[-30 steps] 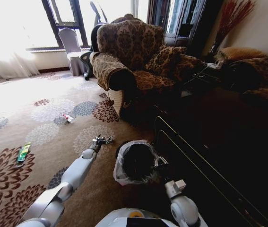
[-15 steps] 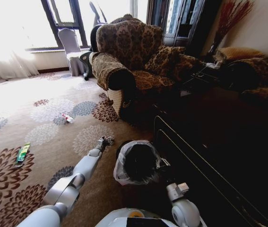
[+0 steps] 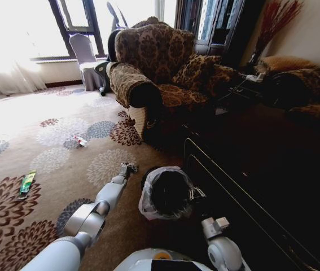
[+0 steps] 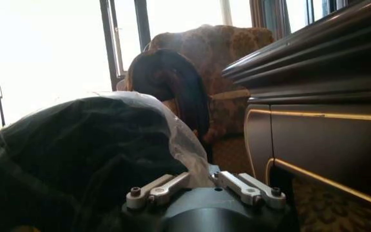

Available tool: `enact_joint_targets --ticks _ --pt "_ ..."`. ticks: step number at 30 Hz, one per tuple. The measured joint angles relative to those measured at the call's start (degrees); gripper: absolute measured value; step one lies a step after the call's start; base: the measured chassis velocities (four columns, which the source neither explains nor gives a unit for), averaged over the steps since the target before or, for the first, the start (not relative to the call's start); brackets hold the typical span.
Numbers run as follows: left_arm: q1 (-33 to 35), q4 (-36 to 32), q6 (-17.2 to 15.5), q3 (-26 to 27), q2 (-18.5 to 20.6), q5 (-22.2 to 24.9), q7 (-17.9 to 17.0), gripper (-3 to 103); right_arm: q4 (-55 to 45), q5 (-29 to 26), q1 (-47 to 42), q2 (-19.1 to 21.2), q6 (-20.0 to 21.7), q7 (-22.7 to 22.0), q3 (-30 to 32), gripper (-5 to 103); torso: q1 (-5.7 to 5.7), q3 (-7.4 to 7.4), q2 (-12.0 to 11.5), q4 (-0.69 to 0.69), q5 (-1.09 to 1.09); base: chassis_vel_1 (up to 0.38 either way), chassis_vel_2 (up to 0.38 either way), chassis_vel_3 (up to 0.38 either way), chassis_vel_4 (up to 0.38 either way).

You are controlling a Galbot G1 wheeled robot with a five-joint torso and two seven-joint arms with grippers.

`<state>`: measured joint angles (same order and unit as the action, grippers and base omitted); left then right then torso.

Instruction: Pick up the trash from the ground and place it into the trash bin.

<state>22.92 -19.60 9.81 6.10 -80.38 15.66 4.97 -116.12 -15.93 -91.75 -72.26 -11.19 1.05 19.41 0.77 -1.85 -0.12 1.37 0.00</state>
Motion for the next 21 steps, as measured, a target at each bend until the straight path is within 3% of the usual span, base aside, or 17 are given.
enact_joint_targets --ticks 14,21 --pt "0.83 -0.91 -0.28 -0.44 2.44 0.83 0.79 100 0.07 -0.12 -1.34 -1.05 -1.89 0.01 0.34 0 -0.01 0.01 0.00 0.03 0.01 -0.039 0.046 0.036 -0.047" --pt "1.03 -0.31 -3.10 -0.10 1.65 3.82 2.03 101 -1.19 -0.19 -3.04 -1.27 -4.09 0.00 0.90 0 0.03 -0.02 -0.01 -0.01 0.00 -0.108 0.106 0.102 -0.101"
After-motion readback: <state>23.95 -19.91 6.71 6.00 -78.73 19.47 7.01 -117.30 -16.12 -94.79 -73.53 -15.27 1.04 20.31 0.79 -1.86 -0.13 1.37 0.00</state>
